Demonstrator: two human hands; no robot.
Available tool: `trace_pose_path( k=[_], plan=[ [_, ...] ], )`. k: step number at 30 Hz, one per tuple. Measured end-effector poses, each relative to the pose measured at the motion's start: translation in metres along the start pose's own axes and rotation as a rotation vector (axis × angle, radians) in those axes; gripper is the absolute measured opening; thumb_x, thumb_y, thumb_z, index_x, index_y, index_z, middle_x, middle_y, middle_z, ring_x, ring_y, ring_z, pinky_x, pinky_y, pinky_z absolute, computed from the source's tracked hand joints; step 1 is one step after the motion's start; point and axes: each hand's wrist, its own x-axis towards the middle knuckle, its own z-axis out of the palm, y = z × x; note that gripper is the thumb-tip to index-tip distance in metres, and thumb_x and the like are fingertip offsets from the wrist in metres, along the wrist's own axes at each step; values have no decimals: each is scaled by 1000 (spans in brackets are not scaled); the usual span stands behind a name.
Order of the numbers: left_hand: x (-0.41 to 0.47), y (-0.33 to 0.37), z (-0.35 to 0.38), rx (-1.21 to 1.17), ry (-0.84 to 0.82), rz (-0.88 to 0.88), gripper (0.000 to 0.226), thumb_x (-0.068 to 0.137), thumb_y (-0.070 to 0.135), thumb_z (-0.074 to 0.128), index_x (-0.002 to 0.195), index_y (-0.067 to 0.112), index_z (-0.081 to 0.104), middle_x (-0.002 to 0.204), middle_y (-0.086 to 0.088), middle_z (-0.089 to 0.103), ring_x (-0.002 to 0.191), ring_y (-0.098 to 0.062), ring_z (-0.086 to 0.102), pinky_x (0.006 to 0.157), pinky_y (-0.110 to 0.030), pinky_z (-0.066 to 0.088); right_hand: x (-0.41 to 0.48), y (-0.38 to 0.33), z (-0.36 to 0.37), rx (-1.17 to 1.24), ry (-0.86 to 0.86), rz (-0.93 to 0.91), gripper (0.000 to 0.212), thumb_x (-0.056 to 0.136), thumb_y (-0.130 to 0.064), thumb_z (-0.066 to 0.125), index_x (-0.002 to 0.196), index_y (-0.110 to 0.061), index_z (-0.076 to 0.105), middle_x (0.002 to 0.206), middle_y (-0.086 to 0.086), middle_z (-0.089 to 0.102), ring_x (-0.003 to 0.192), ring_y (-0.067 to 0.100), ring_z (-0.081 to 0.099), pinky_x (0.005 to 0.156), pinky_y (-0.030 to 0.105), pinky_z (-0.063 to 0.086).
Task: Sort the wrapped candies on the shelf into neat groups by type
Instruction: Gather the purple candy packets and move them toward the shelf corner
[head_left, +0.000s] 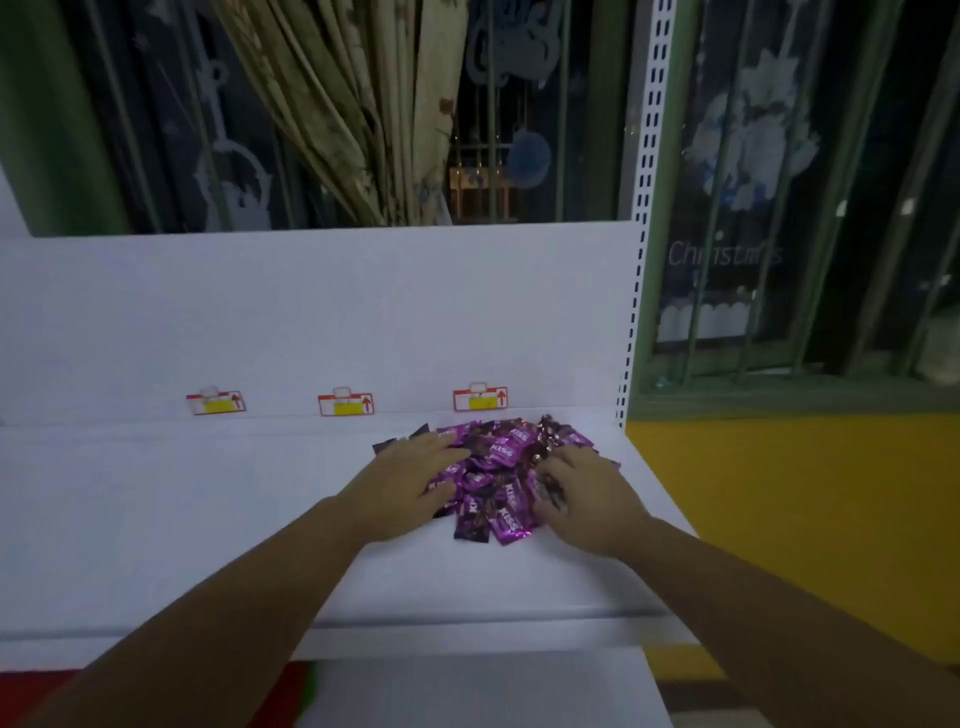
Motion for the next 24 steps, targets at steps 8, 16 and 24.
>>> trace_pose_path(
  k=[8,16,24],
  plan=[
    [10,-18,21,-251,113,-558,20,80,26,65,97,15,62,87,2,60,81,-17,57,62,-21,36,21,-31,30,68,-194,297,47,77,-57,60,103,-20,49,101,1,51,92,19,52,76,31,45],
    [8,-23,35,-108,32,-313,20,80,31,65,98,22,65,99,0,61,95,-17,55,78,-25,41,23,-26,43,345,-167,400,27,78,-29,70,88,-22,46,75,-7,52,64,5,46,52,21,32],
    [17,-20,47,14,75,-243,20,83,33,63,98,21,62,98,2,62,97,-17,55,81,-25,40,27,-16,21,600,33,445,8,85,-14,61,83,-20,56,76,-10,59,68,5,56,60,19,44]
  ],
)
